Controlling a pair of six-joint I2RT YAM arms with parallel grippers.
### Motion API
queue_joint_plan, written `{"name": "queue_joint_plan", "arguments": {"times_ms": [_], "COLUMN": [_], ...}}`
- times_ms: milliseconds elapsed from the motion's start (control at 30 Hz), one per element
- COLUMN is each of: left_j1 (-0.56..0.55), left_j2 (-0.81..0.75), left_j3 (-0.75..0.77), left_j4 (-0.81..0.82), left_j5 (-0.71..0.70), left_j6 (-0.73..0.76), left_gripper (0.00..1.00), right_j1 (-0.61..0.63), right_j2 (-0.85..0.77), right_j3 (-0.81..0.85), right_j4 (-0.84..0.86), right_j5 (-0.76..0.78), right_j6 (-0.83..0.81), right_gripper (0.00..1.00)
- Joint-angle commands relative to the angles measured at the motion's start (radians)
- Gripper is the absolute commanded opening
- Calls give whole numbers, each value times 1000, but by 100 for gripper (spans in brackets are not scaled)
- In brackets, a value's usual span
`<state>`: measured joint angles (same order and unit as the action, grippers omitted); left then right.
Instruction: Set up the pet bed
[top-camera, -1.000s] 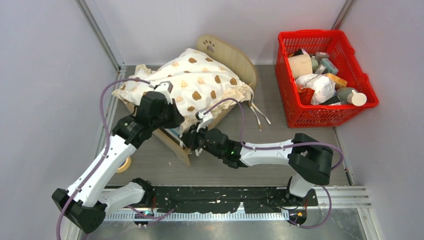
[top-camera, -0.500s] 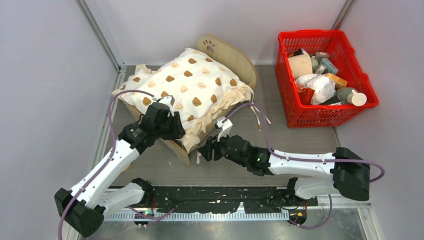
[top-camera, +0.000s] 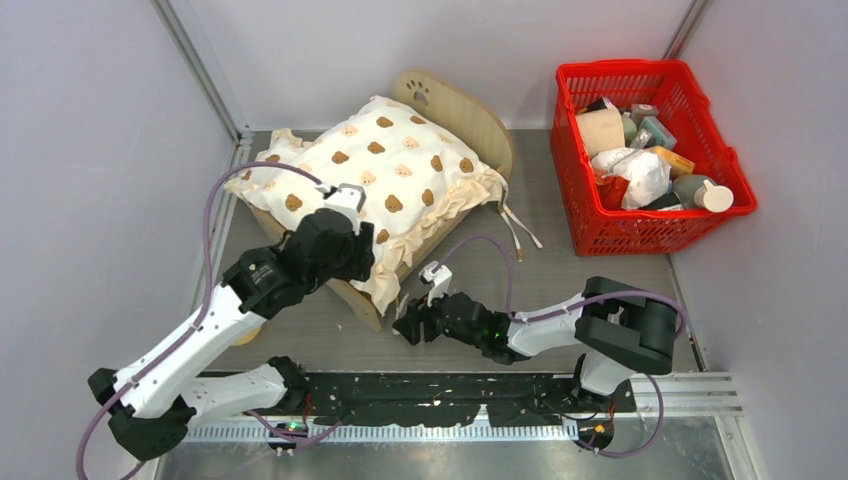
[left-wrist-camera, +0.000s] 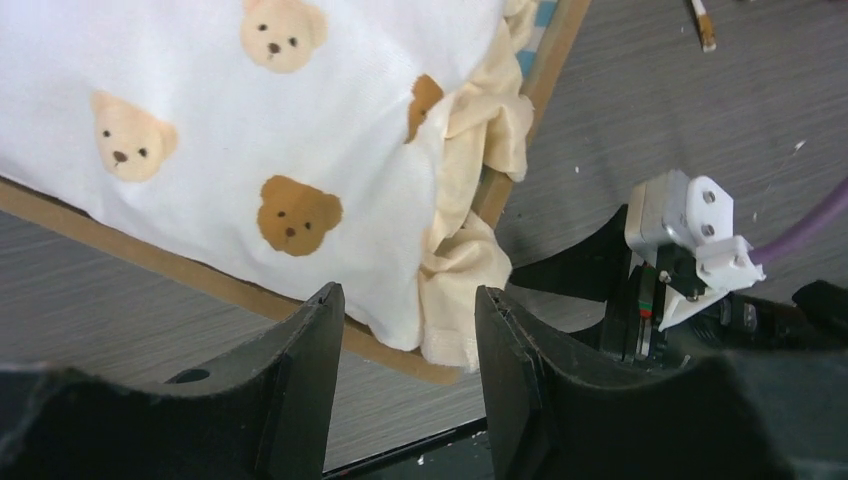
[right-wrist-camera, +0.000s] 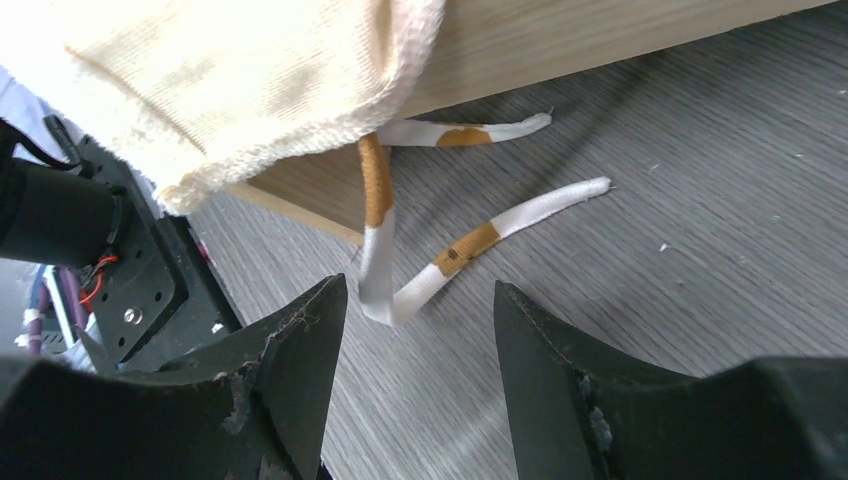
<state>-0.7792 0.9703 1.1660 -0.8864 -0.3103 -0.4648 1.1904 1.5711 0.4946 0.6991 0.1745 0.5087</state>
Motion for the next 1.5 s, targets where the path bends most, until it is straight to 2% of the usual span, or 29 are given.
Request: {"name": "queue_joint_plan", "arguments": {"times_ms": [0,100,167,200,267,333,467,567,700,800,900,1033,1100,1133,1267,1333,1467], "left_j1": [-127,-209,-215,-219,-222,-222,-222,-221,-222,-221,-221,-220,-221,-221,-220,-221,-220], "left_j2": [47,79,92,93,78,46,-17,-38,-59,-49,-37,-29,-30,-33,-47,-60,-67], "left_j3": [40,34,40,36,16,-5,-59,-78,-89,-92,-116,-148,-153,-153,-170,-197,-265], "left_j4": [-56,-43,-38,-35,-28,-46,-47,-88,-135,-153,-141,-118,-123,-129,-167,-144,-61], "left_j5": [-154,-213,-173,-162,-161,-201,-172,-176,-198,-204,-204,-188,-185,-185,-180,-166,-153], "left_j6": [48,58,46,38,14,-42,-101,-151,-197,-207,-222,-253,-270,-281,-348,-373,-388], "left_gripper": [54,55,55,55,55,56,59,60,63,65,65,64,64,64,65,66,66], "right_j1": [6,6,7,6,5,7,6,6,6,-2,-20,-100,-172,-180,-177,-148,-93], "right_j2": [4,8,1,-8,-50,-119,-201,-268,-370,-401,-404,-365,-342,-338,-395,-449,-550], "right_j3": [-27,-25,-33,-48,-78,-91,-67,-54,32,83,128,171,184,190,140,85,-75], "right_j4": [206,194,200,206,245,281,195,132,-155,-365,-441,-488,-503,-511,-510,-472,-298], "right_j5": [-36,-17,-39,-47,-69,-85,-103,-91,45,168,218,317,337,333,144,99,41], "right_j6": [7,-6,6,13,35,50,54,62,3,-142,-295,-406,-416,-416,-328,-265,-183], "right_gripper": [61,54,40,29,16,9,5,5,5,5,5,7,15,24,46,52,55]}}
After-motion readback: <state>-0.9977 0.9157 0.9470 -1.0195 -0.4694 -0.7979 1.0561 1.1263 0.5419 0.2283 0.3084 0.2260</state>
